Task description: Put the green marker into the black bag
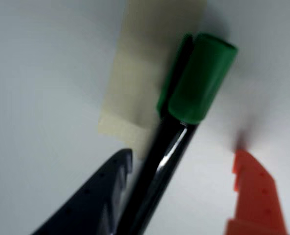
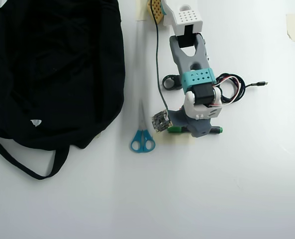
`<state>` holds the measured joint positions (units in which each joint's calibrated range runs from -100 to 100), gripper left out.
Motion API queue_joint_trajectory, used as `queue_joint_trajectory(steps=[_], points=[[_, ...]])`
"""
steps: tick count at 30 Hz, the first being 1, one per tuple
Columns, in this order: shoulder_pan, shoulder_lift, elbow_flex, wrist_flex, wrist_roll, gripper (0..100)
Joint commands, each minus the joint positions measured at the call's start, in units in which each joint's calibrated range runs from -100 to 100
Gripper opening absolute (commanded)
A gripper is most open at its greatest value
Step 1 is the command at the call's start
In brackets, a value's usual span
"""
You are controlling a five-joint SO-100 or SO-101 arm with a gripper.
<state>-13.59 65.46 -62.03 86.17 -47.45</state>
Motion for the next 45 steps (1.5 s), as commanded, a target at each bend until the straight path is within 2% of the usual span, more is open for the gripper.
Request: queue_joint_trajectory(steps=[1,45], points=[[0.1,0.7,0.7,-0.8,-8.1,27],[-0.4,4.4,0.5,-0.3,-7.1,24]])
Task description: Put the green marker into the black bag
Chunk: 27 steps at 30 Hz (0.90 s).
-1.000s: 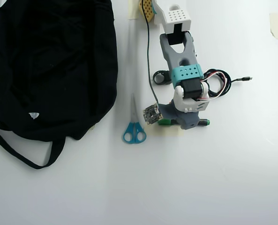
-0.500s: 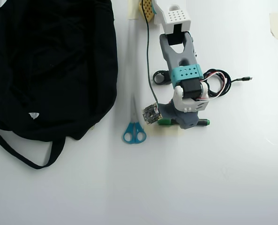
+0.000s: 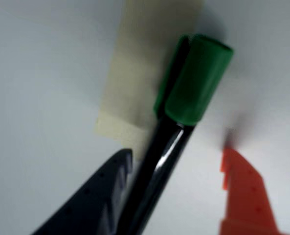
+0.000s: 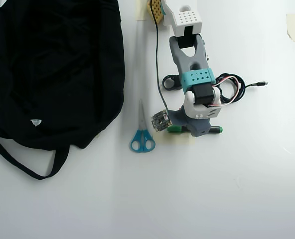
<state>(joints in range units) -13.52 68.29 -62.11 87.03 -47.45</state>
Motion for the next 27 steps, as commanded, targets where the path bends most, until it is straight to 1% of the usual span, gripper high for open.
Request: queue_joint_trajectory(steps=[1,6,27], points=[[-0.5,1.6,0.6,-1.2,-7.1,24],[-0.5,2.1,0.7,-1.9,-6.0,24],[-0.4,5.5,0.5,-1.4,-5.4,23]])
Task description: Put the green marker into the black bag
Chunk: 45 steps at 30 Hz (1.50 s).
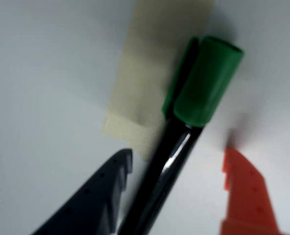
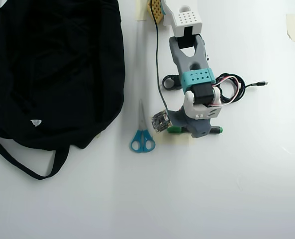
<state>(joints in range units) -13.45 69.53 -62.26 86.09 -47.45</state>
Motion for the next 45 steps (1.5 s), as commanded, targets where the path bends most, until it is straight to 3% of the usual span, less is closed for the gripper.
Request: queue_joint_trajectory(steps=[1,45], points=[[-0.5,4.2,0.6,-0.5,-5.4,23],[0.0,4.2,0.5,0.9,-5.1,7]])
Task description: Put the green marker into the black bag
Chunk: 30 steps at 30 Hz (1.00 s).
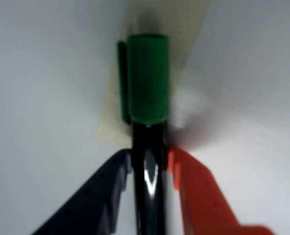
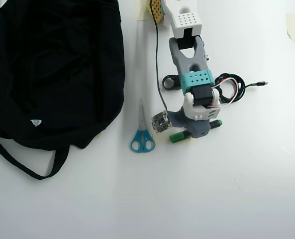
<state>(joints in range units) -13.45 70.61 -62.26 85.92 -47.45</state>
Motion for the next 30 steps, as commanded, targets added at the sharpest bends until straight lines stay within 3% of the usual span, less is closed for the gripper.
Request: queue_joint_trajectory(steps=[1,9,30], points=[[0.0,3.1,0.5,1.1,-5.1,7],[0.0,3.1,0.5,1.1,-5.1,2],[-0.5,1.8,0.3,1.2,-5.3,2]])
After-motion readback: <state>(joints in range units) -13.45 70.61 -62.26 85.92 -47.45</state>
